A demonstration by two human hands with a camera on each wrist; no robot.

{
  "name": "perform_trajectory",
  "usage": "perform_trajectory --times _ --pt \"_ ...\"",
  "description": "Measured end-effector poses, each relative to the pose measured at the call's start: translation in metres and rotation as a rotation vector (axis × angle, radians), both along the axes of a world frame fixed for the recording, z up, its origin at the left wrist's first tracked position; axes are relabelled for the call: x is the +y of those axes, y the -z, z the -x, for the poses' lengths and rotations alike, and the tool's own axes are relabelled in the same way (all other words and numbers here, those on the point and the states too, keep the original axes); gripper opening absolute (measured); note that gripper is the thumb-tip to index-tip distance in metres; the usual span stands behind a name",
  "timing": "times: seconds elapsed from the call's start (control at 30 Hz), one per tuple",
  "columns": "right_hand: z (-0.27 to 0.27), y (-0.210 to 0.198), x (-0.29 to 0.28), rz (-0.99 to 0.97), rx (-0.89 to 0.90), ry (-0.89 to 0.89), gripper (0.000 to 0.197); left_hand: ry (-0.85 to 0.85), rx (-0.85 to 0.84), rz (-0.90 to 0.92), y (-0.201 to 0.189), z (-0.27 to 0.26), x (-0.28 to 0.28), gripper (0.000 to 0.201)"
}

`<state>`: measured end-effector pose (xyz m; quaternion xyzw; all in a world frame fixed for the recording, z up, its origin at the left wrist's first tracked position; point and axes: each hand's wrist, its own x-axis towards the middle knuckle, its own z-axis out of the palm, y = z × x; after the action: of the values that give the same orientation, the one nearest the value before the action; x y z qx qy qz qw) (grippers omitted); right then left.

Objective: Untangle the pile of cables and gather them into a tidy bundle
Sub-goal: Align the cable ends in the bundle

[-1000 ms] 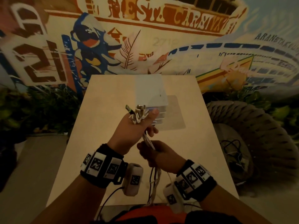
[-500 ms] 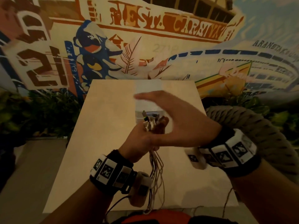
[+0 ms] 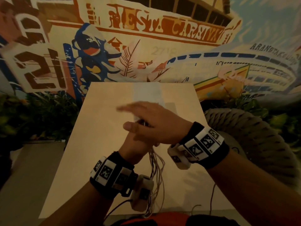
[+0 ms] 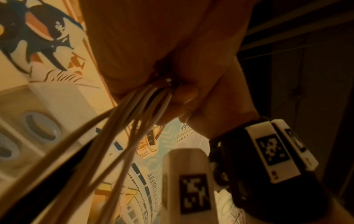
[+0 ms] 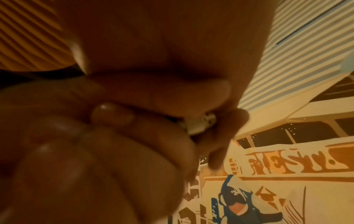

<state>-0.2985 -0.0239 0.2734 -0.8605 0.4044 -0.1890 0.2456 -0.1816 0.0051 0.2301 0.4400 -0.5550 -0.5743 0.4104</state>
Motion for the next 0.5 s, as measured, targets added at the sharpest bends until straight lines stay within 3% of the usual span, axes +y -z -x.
perform_trajectory --times 0.1,0.17,0.23,0.3,0.4,0.5 --pt "0.018 0.021 0.004 -0.119 -0.536 0.236 0.078 -0.023 0.067 0.052 -0.009 -0.005 -0.011 0.016" --pt "0.021 0.043 0.009 -0.429 -0.695 0.203 0.083 -0.068 0.099 0.071 -0.015 -0.007 -0.019 0.026" --pt "0.016 0.06 0.017 -0.67 -0.586 0.062 0.055 -0.088 0.046 0.131 -0.016 -0.009 -0.021 0.026" --pt "0.009 0.066 0.026 -0.735 -0.476 0.074 0.013 -0.126 0.013 0.151 -0.016 -0.01 -0.023 0.026" --pt "0.011 0.073 0.032 -0.798 -0.521 0.211 0.029 -0.137 0.039 0.118 -0.011 -0.015 -0.023 0.018" --pt "0.015 0.073 0.034 -0.775 -0.494 0.275 0.033 -0.035 0.178 0.011 -0.003 -0.017 -0.022 0.032"
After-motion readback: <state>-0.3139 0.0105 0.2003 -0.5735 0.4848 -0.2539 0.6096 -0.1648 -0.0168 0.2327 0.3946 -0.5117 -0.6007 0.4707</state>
